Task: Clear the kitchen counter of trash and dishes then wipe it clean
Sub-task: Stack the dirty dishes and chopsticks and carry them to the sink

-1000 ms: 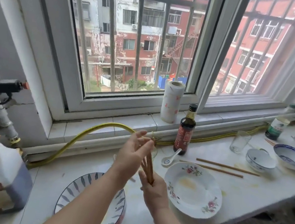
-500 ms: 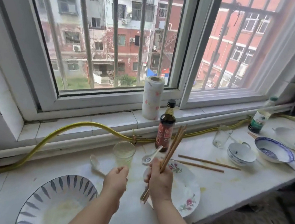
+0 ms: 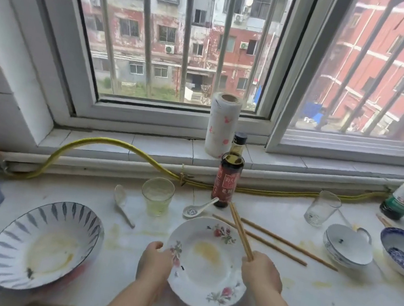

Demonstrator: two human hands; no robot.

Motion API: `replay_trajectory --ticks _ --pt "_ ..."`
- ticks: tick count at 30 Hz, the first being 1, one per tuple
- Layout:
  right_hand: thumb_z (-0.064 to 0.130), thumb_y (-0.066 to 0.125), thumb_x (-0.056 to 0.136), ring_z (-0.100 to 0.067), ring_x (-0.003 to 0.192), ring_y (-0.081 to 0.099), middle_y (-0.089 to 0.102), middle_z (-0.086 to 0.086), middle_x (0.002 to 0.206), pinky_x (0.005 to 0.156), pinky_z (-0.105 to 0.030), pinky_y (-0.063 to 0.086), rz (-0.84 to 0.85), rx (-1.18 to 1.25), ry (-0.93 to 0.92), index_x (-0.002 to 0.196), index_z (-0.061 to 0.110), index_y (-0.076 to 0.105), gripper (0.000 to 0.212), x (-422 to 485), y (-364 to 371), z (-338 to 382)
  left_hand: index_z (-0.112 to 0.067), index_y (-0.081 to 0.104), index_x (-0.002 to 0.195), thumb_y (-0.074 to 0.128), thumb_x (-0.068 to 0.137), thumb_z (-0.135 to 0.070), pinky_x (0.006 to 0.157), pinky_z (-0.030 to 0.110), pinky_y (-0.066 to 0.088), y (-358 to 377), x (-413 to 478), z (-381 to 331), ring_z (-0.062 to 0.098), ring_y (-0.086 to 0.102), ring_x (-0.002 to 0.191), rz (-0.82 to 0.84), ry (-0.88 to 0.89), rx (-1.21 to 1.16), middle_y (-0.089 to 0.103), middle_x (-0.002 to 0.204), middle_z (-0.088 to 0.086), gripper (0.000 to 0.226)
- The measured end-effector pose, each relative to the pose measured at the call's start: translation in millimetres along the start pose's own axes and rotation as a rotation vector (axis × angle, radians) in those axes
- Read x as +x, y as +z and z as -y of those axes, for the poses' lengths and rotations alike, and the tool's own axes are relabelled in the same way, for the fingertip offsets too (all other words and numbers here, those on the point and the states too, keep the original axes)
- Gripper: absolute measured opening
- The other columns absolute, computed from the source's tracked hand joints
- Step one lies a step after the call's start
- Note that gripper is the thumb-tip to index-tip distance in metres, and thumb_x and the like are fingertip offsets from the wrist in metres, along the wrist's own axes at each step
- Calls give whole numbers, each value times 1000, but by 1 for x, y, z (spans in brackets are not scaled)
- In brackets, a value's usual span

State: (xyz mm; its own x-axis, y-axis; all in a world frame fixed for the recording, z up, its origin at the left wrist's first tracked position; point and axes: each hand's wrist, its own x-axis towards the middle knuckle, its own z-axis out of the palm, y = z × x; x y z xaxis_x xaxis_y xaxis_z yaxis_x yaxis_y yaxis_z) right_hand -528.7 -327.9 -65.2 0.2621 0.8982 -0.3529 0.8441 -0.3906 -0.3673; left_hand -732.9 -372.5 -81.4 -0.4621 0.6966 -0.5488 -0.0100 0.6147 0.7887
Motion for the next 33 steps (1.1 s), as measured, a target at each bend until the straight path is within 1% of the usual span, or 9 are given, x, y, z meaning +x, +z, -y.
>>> replay_trajectory --ticks 4,11,14,17,19,23,27,30,33 --pt "30 41 97 -20 75 59 60 1 84 58 -27 42 45 53 -54 96 21 58 19 4 6 7 -17 51 130 43 97 -17 82 31 43 -24 -14 -16 19 52 94 -244 250 17 60 119 4 34" --pt "25 43 96 -23 78 59 62 -3 86 71 -31 48 93 152 -61 103 16 62 21 -4 17 30 -11 60 118 44 97 -11 84 30 45 -92 -12 -46 20 59 98 -597 490 -76 64 113 6 27" --pt "18 41 95 -26 79 56 58 -6 99 71 -31 45 -34 80 -65 104 17 63 24 -12 9 42 -9 60 119 43 96 -10 92 37 45 -135 -1 -45 28 57 110 -708 481 -108 63 118 9 29" --pt "20 44 94 -25 76 54 55 -4 92 67 -31 43 -173 84 -212 100 21 64 20 -27 2 76 -12 60 121 44 94 -13 97 44 46 -181 16 -33 32 57 114 -796 394 -103 62 124 11 31" --pt "20 47 94 -23 75 60 63 -3 85 66 -32 48 -62 212 -310 96 20 65 18 -42 8 115 -16 58 125 47 93 -18 100 50 43 -210 29 -20 36 53 117 -828 262 -60 59 130 12 33" --pt "10 47 95 -18 69 61 62 -7 84 55 -30 50 469 604 -187 97 11 61 14 -81 47 184 -13 46 139 55 93 -27 104 50 38 -246 45 7 41 44 126 -721 28 34 47 141 18 49" --pt "16 48 93 -18 68 48 52 -3 79 53 -27 41 571 645 -140 106 16 62 19 -102 97 214 -6 34 145 54 96 -30 107 44 37 -267 63 31 36 43 131 -443 -55 -148 40 148 15 59" --pt "24 48 93 -21 75 55 63 -6 92 58 -30 47 639 743 -47 108 23 63 21 -110 117 225 0 54 124 47 99 -25 99 44 43 -273 79 40 36 54 115 -287 -85 -186 54 129 19 36" --pt "21 44 96 -31 91 64 67 -13 108 79 -45 56 633 815 -12 107 23 65 23 -113 131 235 -5 59 91 44 100 -17 83 39 46 -276 85 40 30 54 90 -265 -69 -167 56 99 15 21"
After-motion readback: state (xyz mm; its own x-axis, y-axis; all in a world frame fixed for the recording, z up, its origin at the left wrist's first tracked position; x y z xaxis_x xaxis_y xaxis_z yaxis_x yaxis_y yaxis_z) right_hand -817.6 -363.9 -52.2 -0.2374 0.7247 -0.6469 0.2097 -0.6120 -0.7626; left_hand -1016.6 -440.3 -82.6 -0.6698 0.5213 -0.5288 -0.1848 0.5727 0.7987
